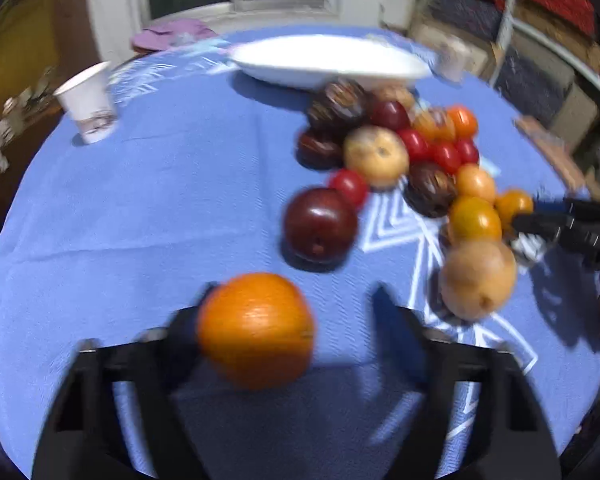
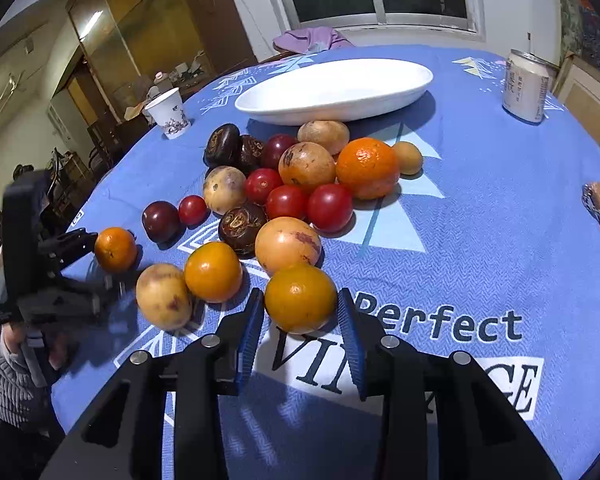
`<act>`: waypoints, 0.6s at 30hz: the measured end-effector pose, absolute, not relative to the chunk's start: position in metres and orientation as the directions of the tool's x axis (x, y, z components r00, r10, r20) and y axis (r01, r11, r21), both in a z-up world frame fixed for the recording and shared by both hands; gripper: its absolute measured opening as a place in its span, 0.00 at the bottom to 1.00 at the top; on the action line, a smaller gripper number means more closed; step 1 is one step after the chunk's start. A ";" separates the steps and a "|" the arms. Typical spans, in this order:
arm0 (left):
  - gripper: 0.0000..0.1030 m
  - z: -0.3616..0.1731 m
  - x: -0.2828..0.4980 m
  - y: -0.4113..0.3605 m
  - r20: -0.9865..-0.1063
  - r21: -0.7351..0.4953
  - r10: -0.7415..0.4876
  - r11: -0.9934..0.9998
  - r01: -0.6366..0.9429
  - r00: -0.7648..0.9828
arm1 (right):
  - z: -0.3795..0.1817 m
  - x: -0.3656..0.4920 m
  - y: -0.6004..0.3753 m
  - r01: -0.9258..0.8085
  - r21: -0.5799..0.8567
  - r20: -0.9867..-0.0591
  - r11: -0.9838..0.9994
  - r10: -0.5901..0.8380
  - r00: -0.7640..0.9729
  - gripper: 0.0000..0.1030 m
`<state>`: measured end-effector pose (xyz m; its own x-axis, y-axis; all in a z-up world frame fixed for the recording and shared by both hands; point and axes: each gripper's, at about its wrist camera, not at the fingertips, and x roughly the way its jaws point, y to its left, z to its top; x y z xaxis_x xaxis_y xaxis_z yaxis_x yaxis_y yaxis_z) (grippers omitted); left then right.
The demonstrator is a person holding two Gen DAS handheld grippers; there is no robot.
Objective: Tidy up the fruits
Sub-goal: 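Carry both oranges to the white plate and release them there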
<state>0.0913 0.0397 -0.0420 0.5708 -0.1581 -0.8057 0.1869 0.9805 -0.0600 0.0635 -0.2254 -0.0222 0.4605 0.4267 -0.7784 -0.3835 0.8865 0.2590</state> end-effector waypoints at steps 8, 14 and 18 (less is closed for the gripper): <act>0.41 -0.031 0.085 0.053 -0.759 -0.106 -0.185 0.981 0.163 0.624 | -0.027 0.066 -0.231 -0.372 0.353 -0.763 0.858 0.494 0.417 0.37; 0.41 0.021 0.111 0.036 -0.699 -0.086 -0.194 0.978 0.188 0.688 | 0.036 0.088 -0.246 -0.361 0.357 -0.664 0.861 0.506 0.550 0.37; 0.41 0.060 0.165 0.011 -0.637 -0.078 -0.196 0.979 0.191 0.746 | 0.084 0.137 -0.242 -0.337 0.311 -0.607 0.889 0.458 0.649 0.37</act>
<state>0.1652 0.0106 0.0598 0.7456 -0.1958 -0.6370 0.1908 0.9786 -0.0776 0.1373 -0.2417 0.0843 0.6491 0.4583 -0.6071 -0.3370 0.8888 0.3107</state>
